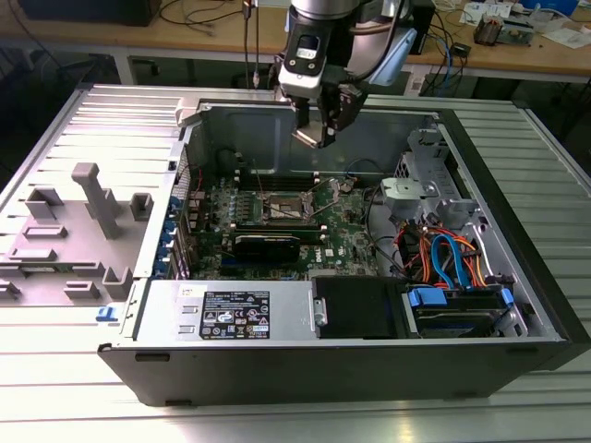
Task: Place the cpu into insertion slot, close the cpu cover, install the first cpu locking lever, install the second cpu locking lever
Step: 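Place the cpu into insertion slot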
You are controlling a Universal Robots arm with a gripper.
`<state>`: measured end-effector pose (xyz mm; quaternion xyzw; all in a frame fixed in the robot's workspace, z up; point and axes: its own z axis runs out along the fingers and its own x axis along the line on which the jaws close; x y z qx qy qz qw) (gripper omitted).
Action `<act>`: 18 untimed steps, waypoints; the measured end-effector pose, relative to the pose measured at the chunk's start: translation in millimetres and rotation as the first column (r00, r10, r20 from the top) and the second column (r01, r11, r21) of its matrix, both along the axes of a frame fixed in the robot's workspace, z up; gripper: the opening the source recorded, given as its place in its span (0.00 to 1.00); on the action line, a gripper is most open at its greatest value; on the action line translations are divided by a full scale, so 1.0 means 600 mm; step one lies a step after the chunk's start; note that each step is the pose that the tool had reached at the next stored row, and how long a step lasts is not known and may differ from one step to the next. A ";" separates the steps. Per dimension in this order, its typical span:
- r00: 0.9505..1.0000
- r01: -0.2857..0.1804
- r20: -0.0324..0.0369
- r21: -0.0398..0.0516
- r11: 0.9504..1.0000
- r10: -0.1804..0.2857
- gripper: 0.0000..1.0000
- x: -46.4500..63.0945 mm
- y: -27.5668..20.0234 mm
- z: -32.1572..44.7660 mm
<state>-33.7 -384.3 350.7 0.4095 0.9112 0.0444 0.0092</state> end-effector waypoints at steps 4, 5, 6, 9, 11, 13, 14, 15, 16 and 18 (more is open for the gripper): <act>1.000 0.018 0.000 0.000 1.000 -0.018 0.55 0.000 -0.0002 -0.001; 1.000 0.025 0.000 0.000 1.000 -0.025 0.55 0.000 -0.0003 -0.001; 0.999 0.033 0.000 0.000 0.999 -0.033 0.55 0.000 -0.0005 -0.002; 0.998 0.055 0.000 0.000 0.998 -0.055 0.55 0.000 -0.0008 -0.003; 0.998 0.063 0.000 0.000 0.998 -0.063 0.55 0.000 -0.0009 -0.003; 0.998 0.066 0.000 0.000 0.998 -0.066 0.55 0.000 -0.0009 -0.003; 0.998 0.066 0.000 0.000 0.998 -0.066 0.55 0.000 -0.0009 -0.003; 0.998 0.067 0.000 0.000 0.998 -0.067 0.55 0.000 -0.0009 -0.003; 0.998 0.067 0.000 0.000 0.998 -0.067 0.55 0.000 -0.0009 -0.003; 0.998 0.067 0.000 0.000 0.998 -0.067 0.55 0.000 -0.0009 -0.003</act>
